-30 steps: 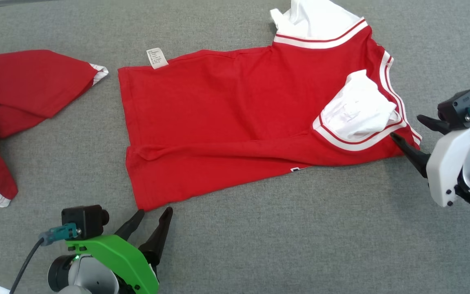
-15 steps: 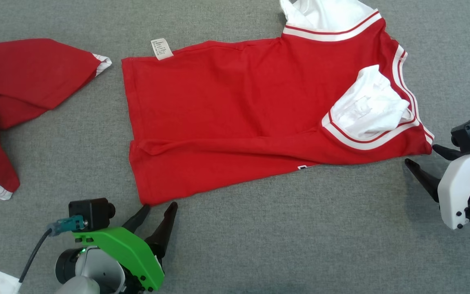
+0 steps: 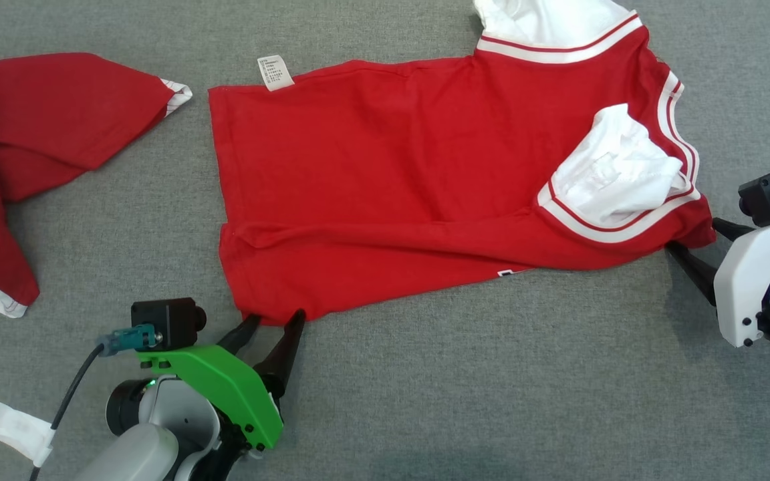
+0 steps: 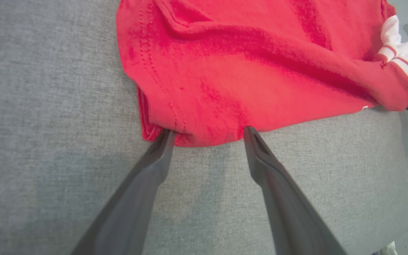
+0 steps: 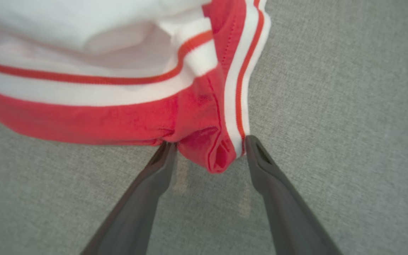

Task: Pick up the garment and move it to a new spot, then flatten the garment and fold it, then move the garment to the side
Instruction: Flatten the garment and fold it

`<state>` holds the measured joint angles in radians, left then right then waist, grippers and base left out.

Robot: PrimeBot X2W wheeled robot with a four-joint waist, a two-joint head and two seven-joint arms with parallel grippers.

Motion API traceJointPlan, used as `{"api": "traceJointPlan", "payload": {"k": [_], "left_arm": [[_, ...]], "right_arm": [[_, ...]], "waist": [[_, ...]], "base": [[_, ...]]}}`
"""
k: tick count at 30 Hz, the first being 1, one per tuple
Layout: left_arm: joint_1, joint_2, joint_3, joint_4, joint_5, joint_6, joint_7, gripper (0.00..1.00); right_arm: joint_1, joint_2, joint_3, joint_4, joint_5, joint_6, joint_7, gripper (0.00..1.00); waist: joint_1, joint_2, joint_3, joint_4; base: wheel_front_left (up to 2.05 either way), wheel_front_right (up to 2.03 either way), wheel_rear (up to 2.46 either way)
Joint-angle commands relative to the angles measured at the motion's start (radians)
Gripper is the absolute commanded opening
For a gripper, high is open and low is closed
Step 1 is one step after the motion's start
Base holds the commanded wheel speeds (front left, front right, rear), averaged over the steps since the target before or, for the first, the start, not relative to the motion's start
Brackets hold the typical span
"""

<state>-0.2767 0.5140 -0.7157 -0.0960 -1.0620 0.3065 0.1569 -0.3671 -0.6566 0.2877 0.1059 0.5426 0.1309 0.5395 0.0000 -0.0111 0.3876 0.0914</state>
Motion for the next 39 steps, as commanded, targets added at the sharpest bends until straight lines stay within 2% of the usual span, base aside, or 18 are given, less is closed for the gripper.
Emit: {"api": "traceJointPlan", "payload": {"k": [1, 2, 3, 4, 5, 6, 7, 8, 9, 10, 15, 25, 33, 39], "left_arm": [[-0.016, -0.001, 0.003, 0.005, 0.006, -0.006, -0.001, 1.0], [-0.021, -0.004, 0.002, 0.011, 0.008, -0.007, -0.001, 1.0], [-0.025, -0.01, 0.003, 0.014, 0.005, -0.009, -0.003, 1.0], [-0.028, -0.013, 0.003, 0.016, 0.002, -0.011, -0.002, 1.0], [-0.029, -0.013, 0.002, 0.019, 0.001, -0.012, 0.0, 1.0], [-0.032, -0.014, 0.001, 0.024, 0.0, -0.015, 0.001, 1.0], [-0.035, -0.019, 0.005, 0.03, -0.004, -0.015, -0.003, 0.84], [-0.038, -0.022, 0.007, 0.037, -0.006, -0.018, -0.006, 0.45], [-0.041, -0.024, 0.007, 0.045, -0.008, -0.022, -0.009, 0.19], [-0.041, -0.027, 0.009, 0.053, -0.01, -0.027, -0.012, 0.0], [-0.02, 0.005, 0.013, 0.055, -0.012, -0.051, -0.016, 0.0], [0.078, 0.137, 0.051, -0.095, -0.048, -0.034, 0.017, 0.0], [0.15, 0.169, 0.039, -0.217, -0.077, -0.037, 0.032, 0.0], [0.219, 0.223, 0.04, -0.273, -0.097, -0.044, 0.034, 0.0]], "right_arm": [[-0.01, 0.003, 0.002, 0.008, -0.004, 0.0, 0.001, 0.67], [-0.013, 0.006, 0.005, 0.015, -0.005, 0.0, 0.001, 0.52], [-0.017, 0.008, 0.007, 0.02, -0.006, 0.0, 0.0, 0.42], [-0.02, 0.01, 0.007, 0.025, -0.004, 0.0, 0.0, 0.18], [-0.022, 0.011, 0.011, 0.029, 0.001, 0.0, 0.002, 0.03], [-0.024, 0.013, 0.014, 0.032, 0.005, 0.0, 0.002, 0.0], [-0.025, 0.015, 0.017, 0.036, 0.012, 0.0, 0.004, 0.0], [-0.027, 0.016, 0.021, 0.039, 0.016, 0.0, 0.007, 0.0], [-0.03, 0.018, 0.023, 0.041, 0.024, 0.0, 0.006, 0.0], [-0.032, 0.023, 0.023, 0.046, 0.032, 0.0, 0.004, 0.0], [-0.044, 0.049, -0.019, 0.083, 0.087, -0.001, 0.013, 0.0], [-0.05, 0.014, -0.097, 0.037, 0.206, -0.001, 0.136, 0.0], [0.05, 0.012, -0.159, -0.06, 0.264, -0.001, 0.251, 0.0], [0.203, -0.005, -0.264, -0.181, 0.298, -0.001, 0.368, 0.0]], "waist": [[0.0, 0.0111, 0.003, 0.001], [0.0, 0.0111, 0.005, 0.001], [0.0, 0.0111, 0.007, 0.002], [0.0, 0.0111, 0.008, 0.002], [0.0, 0.0111, 0.01, 0.003], [0.0, 0.0111, 0.011, 0.003], [0.0, 0.0111, 0.012, 0.003], [0.0, 0.0111, 0.013, 0.003], [0.0, 0.0111, 0.013, 0.003], [0.0, 0.0111, 0.013, 0.003], [0.0, 0.0111, -0.001, -0.002], [0.0, 0.0111, -0.043, -0.01], [0.0, 0.0111, -0.074, -0.009], [0.0, 0.0111, -0.095, -0.016]], "base": [[0.0, 0.0, 0.0], [0.0, 0.0, 0.0], [0.0, 0.0, 0.0], [0.0, 0.0, 0.0], [0.0, 0.0, 0.0], [0.0, 0.0, 0.0], [0.0, 0.0, 0.0], [0.0, 0.0, 0.0], [0.0, 0.0, 0.0], [0.0, 0.0, 0.0], [0.0, 0.0, 0.0], [0.0, 0.0, 0.0], [0.0, 0.0, 0.0], [0.0, 0.0, 0.0]]}}
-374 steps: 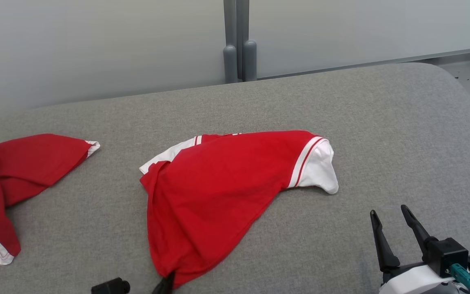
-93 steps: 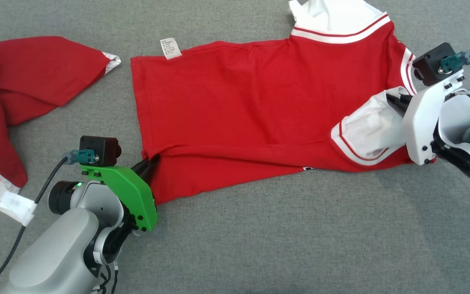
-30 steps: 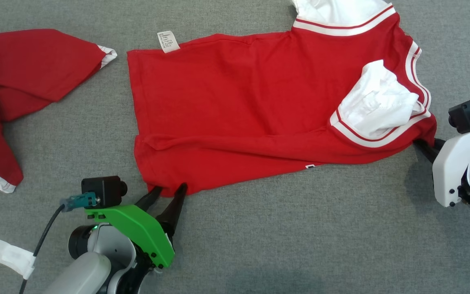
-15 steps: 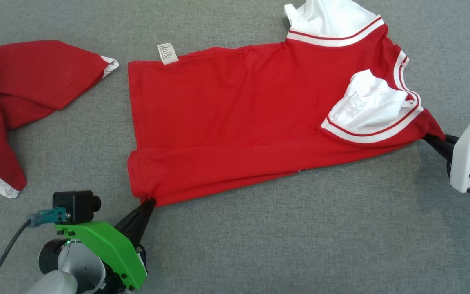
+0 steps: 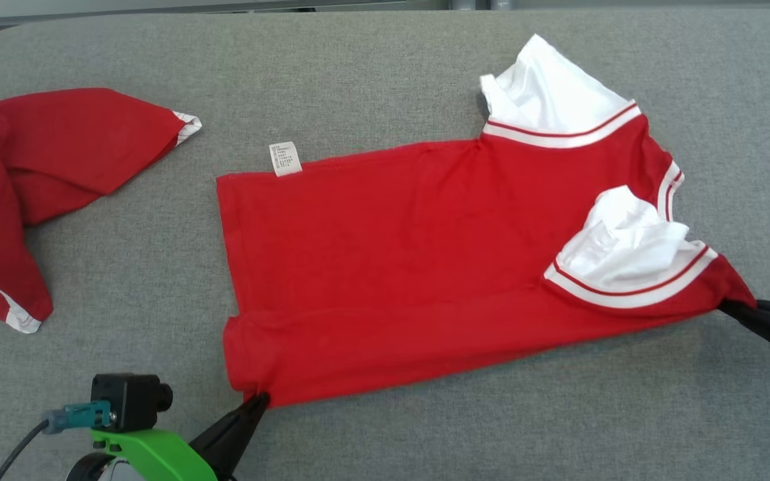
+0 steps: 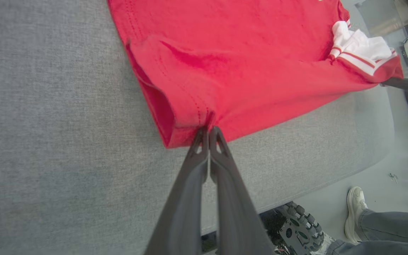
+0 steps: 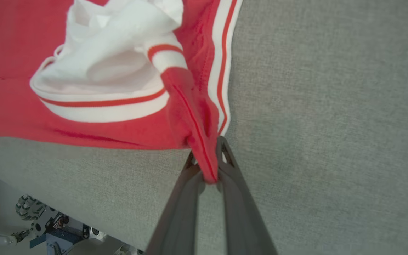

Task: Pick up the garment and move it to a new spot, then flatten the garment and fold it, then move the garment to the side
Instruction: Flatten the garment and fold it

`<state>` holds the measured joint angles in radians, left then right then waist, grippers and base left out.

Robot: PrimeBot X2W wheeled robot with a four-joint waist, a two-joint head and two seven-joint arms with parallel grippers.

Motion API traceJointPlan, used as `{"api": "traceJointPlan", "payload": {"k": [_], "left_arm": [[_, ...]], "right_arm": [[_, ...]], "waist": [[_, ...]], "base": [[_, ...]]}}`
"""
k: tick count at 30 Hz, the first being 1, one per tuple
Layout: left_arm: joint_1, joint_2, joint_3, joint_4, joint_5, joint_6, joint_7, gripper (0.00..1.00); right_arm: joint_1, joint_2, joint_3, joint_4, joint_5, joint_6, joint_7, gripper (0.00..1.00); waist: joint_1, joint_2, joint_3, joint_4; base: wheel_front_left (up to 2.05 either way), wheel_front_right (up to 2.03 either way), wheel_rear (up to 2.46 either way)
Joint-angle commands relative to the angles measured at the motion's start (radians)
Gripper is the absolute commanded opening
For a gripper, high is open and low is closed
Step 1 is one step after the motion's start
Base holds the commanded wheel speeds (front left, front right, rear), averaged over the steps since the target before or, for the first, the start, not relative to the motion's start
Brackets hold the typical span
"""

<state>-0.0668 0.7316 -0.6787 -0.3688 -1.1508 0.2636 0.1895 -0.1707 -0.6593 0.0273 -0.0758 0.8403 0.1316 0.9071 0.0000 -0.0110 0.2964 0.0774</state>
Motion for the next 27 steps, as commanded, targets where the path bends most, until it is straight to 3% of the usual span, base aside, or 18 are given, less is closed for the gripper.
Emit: {"api": "traceJointPlan", "payload": {"k": [1, 8, 9, 11, 12, 14, 16, 17, 21, 27], "left_arm": [[0.02, 0.014, 0.001, -0.001, -0.008, -0.008, -0.001, 0.0], [0.075, 0.004, -0.035, 0.071, 0.029, -0.051, -0.054, 0.0], [0.081, -0.003, -0.044, 0.087, 0.034, -0.057, -0.063, 0.1], [0.092, -0.018, -0.055, 0.118, 0.047, -0.059, -0.08, 0.41], [0.098, -0.026, -0.061, 0.132, 0.051, -0.062, -0.087, 0.47], [0.107, -0.044, -0.069, 0.156, 0.052, -0.061, -0.1, 1.0], [0.112, -0.053, -0.079, 0.176, 0.059, -0.064, -0.106, 1.0], [0.112, -0.053, -0.082, 0.188, 0.068, -0.063, -0.108, 1.0], [0.107, -0.056, -0.081, 0.226, 0.077, -0.061, -0.124, 1.0], [0.108, -0.016, -0.033, 0.221, 0.074, -0.013, -0.142, 1.0]], "right_arm": [[0.035, 0.001, -0.022, -0.02, -0.002, -0.001, 0.012, 0.0], [0.177, 0.068, -0.072, -0.08, -0.069, -0.001, -0.002, 0.0], [0.188, 0.081, -0.072, -0.074, -0.081, -0.001, -0.016, 0.0], [0.207, 0.099, -0.058, -0.066, -0.099, -0.001, -0.038, 0.0], [0.214, 0.105, -0.051, -0.06, -0.107, -0.002, -0.048, 0.0], [0.224, 0.112, -0.039, -0.051, -0.125, -0.002, -0.067, 0.0], [0.231, 0.117, -0.032, -0.037, -0.145, -0.002, -0.09, 0.49], [0.234, 0.114, -0.026, -0.029, -0.155, -0.002, -0.1, 1.0], [0.245, 0.099, -0.011, -0.005, -0.185, -0.002, -0.13, 1.0], [0.194, 0.084, -0.03, -0.013, -0.196, -0.001, -0.187, 1.0]], "waist": [[0.0, 0.011, -0.006, -0.003], [0.0, 0.011, -0.015, -0.015], [0.0, 0.011, -0.016, -0.016], [0.0, 0.011, -0.02, -0.017], [0.0, 0.011, -0.021, -0.017], [0.0, 0.011, -0.024, -0.016], [0.0, 0.011, -0.027, -0.013], [0.0, 0.011, -0.029, -0.011], [0.0, 0.011, -0.046, -0.002], [0.0, 0.011, -0.058, 0.006]], "base": [[0.0, 0.0, 0.0], [0.0, 0.0, 0.0], [0.0, 0.0, 0.0], [0.0, 0.0, 0.0], [0.0, 0.0, 0.0], [0.0, 0.0, 0.0], [0.0, 0.0, 0.0], [0.0, 0.0, 0.0], [0.0, 0.0, 0.0], [0.0, 0.0, 0.0]]}}
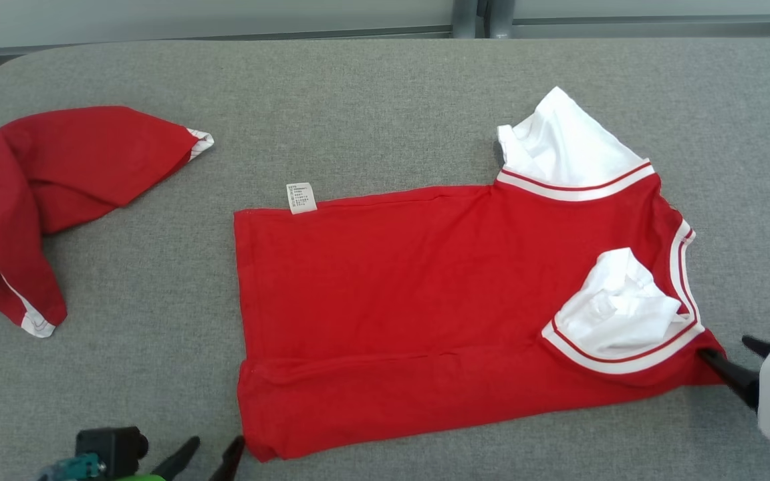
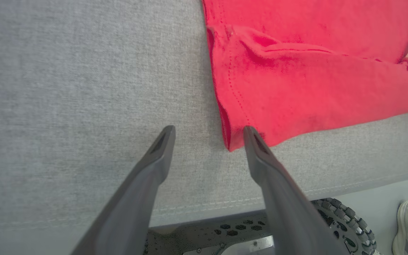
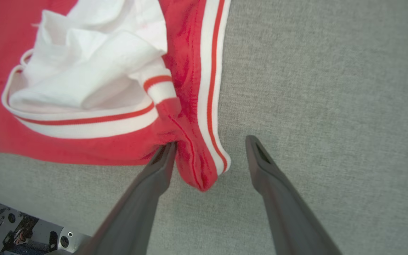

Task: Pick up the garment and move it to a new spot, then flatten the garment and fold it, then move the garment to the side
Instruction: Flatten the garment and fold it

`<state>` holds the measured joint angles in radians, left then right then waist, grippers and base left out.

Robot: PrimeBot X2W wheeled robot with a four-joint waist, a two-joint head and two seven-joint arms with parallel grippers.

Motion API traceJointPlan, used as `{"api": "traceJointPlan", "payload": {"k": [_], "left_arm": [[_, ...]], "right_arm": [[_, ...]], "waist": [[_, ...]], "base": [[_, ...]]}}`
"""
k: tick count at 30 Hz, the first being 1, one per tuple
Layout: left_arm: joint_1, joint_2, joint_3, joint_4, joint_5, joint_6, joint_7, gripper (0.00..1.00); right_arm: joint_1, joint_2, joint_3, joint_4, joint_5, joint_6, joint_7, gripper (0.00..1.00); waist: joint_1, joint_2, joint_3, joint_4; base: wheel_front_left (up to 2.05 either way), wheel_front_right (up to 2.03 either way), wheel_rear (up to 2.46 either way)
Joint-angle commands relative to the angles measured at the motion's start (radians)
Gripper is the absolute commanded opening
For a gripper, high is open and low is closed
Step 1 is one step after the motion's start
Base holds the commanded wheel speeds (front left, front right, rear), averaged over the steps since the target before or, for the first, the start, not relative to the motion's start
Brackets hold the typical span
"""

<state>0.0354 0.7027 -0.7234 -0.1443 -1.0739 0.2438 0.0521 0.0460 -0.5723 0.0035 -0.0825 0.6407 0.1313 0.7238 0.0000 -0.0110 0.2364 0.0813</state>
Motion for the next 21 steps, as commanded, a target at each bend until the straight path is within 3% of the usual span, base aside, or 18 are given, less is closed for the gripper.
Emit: {"api": "traceJointPlan", "payload": {"k": [1, 6, 9, 14, 21], "left_arm": [[-0.004, 0.024, 0.024, -0.015, -0.002, 0.016, -0.006, 1.0], [-0.129, 0.068, 0.079, -0.09, 0.018, 0.028, 0.035, 1.0], [-0.21, 0.062, 0.089, -0.095, 0.025, 0.019, 0.073, 1.0], [-0.495, -0.011, 0.065, 0.011, 0.052, -0.039, 0.207, 1.0], [-0.741, -0.094, -0.008, 0.177, 0.092, -0.114, 0.349, 1.0]], "right_arm": [[-0.042, -0.006, -0.014, -0.014, 0.01, -0.001, -0.003, 1.0], [-0.222, -0.039, -0.028, -0.054, -0.029, -0.001, 0.012, 1.0], [-0.324, -0.039, -0.005, -0.048, -0.047, -0.001, 0.033, 1.0], [-0.665, -0.016, 0.086, 0.052, -0.121, -0.001, 0.108, 1.0], [-0.939, 0.022, 0.181, 0.233, -0.18, -0.001, 0.161, 1.0]], "waist": [[0.0, 0.011, 0.008, 0.003], [0.0, 0.011, 0.086, 0.014], [0.0, 0.011, 0.129, 0.023], [0.0, 0.011, 0.262, 0.056], [0.0, 0.011, 0.361, 0.116]], "base": [[0.0, 0.0, 0.0], [0.0, 0.0, 0.0], [0.0, 0.0, 0.0], [0.0, 0.0, 0.0], [0.0, 0.0, 0.0]]}}
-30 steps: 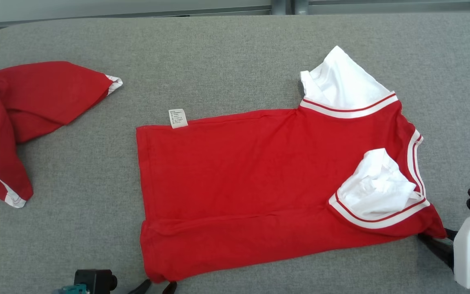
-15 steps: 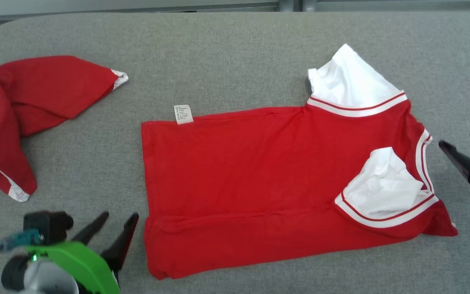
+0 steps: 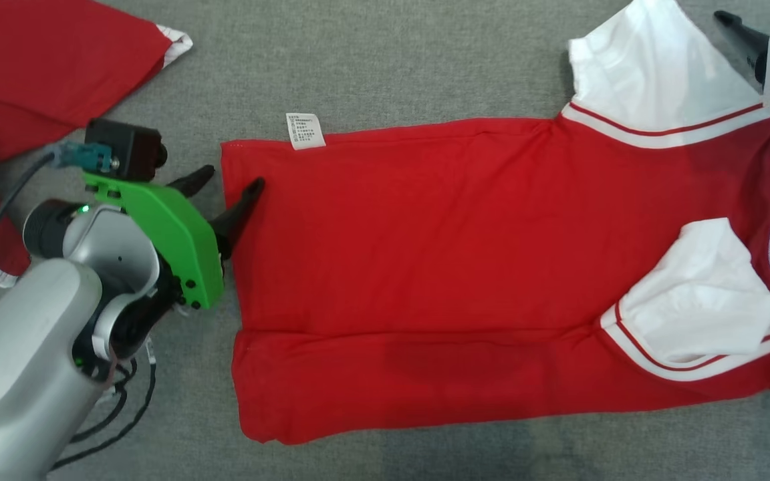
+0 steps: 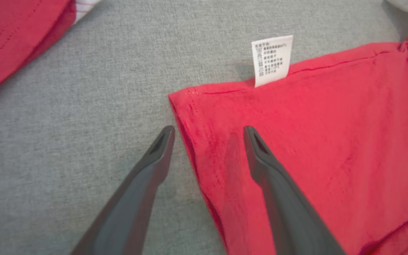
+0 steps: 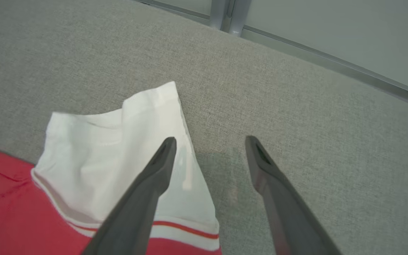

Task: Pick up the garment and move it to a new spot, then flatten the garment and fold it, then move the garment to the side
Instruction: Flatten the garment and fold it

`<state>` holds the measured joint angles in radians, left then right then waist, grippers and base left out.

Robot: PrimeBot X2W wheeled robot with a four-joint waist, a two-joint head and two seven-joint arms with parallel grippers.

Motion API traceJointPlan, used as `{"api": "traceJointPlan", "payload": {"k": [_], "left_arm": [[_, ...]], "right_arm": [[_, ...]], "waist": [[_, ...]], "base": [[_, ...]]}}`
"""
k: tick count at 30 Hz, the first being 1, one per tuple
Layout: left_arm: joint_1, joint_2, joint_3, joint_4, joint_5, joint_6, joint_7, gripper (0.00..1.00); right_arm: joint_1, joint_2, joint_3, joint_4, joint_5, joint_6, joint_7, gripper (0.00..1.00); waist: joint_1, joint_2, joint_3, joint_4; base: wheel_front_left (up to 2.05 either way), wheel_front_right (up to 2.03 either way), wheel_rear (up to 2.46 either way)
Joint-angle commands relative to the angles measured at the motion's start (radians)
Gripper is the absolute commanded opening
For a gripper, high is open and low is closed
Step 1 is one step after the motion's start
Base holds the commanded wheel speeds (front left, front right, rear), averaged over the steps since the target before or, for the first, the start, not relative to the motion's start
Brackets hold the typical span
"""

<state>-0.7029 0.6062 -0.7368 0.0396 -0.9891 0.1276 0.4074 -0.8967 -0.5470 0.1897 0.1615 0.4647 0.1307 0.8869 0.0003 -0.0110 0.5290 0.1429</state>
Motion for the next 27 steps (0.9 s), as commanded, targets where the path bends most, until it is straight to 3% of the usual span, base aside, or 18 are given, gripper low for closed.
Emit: {"api": "traceJointPlan", "payload": {"k": [1, 7, 11, 12, 13, 15, 27], "left_arm": [[-0.026, -0.002, -0.002, 0.013, 0.013, -0.006, 0.009, 1.0], [-0.096, -0.033, -0.037, 0.081, 0.003, -0.047, 0.086, 1.0], [-0.112, -0.041, -0.054, 0.105, 0.003, -0.051, 0.115, 1.0], [-0.116, -0.044, -0.055, 0.112, 0.004, -0.051, 0.118, 1.0], [-0.119, -0.049, -0.056, 0.117, 0.004, -0.05, 0.118, 1.0], [-0.124, -0.063, -0.058, 0.126, -0.001, -0.05, 0.115, 1.0], [-0.152, -0.124, -0.076, 0.133, -0.013, -0.072, 0.117, 1.0]], "right_arm": [[-0.021, 0.003, 0.006, 0.013, -0.011, 0.0, 0.0, 1.0], [-0.104, 0.05, 0.049, 0.128, -0.007, 0.0, 0.012, 1.0], [-0.112, 0.059, 0.087, 0.169, 0.004, 0.0, 0.018, 1.0], [-0.112, 0.061, 0.097, 0.174, 0.009, 0.0, 0.016, 0.94], [-0.114, 0.064, 0.102, 0.177, 0.016, 0.0, 0.009, 0.51], [-0.117, 0.066, 0.116, 0.187, 0.031, 0.0, 0.001, 0.0], [-0.108, 0.047, 0.143, 0.21, 0.105, 0.0, -0.034, 0.0]], "waist": [[-0.0003, 0.011, 0.076, 0.061], [-0.0003, 0.011, 0.097, 0.089], [-0.0003, 0.011, 0.102, 0.095], [-0.0003, 0.011, 0.104, 0.095], [-0.0003, 0.011, 0.105, 0.094], [-0.0003, 0.011, 0.106, 0.092], [-0.0003, 0.011, 0.083, 0.058]], "base": [[0.0, 0.0, 0.0], [0.0, 0.0, 0.0], [0.0, 0.0, 0.0], [0.0, 0.0, 0.0], [0.0, 0.0, 0.0], [0.0, 0.0, 0.0], [0.0, 0.0, 0.0]]}}
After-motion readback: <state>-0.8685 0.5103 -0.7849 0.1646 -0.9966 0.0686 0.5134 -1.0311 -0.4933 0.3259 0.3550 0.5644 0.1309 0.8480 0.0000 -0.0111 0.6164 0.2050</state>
